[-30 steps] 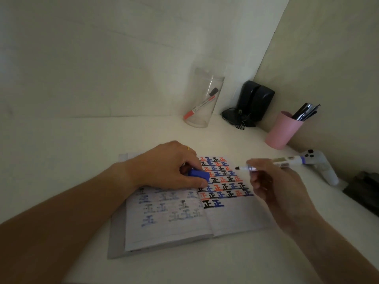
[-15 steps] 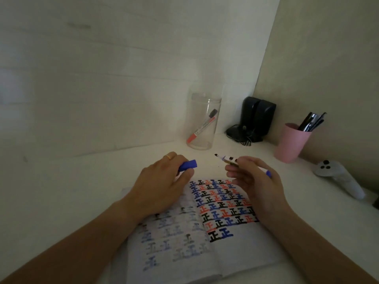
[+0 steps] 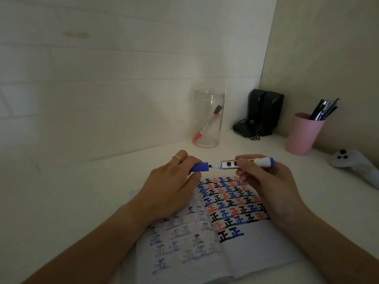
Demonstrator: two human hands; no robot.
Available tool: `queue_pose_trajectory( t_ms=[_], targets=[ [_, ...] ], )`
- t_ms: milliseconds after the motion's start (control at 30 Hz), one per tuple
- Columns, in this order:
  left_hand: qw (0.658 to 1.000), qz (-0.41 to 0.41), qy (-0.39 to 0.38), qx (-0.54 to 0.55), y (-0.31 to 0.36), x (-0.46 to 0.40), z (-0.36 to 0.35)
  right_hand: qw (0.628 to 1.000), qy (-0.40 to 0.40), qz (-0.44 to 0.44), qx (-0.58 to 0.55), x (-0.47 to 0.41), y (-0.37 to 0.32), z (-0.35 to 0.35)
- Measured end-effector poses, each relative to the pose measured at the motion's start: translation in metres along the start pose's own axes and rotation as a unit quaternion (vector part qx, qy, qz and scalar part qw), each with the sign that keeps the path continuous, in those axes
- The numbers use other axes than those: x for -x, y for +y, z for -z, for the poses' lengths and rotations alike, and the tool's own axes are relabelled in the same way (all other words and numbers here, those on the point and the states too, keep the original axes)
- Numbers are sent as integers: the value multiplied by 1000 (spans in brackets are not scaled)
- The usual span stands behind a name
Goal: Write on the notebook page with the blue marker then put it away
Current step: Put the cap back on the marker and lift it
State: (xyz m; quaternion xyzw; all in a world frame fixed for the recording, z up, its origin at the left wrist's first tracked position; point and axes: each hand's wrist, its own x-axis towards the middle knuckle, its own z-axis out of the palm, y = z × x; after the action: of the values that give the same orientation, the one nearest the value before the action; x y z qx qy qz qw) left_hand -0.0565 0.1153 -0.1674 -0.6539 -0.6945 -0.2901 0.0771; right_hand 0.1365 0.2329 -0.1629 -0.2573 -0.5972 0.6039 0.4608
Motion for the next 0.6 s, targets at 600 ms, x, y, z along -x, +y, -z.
queue_pose_trajectory(
  t_ms=[600],
  targets=[
    [971, -35, -9, 237, 31, 12, 11, 981, -145, -43, -125, 10, -16, 1]
  ],
)
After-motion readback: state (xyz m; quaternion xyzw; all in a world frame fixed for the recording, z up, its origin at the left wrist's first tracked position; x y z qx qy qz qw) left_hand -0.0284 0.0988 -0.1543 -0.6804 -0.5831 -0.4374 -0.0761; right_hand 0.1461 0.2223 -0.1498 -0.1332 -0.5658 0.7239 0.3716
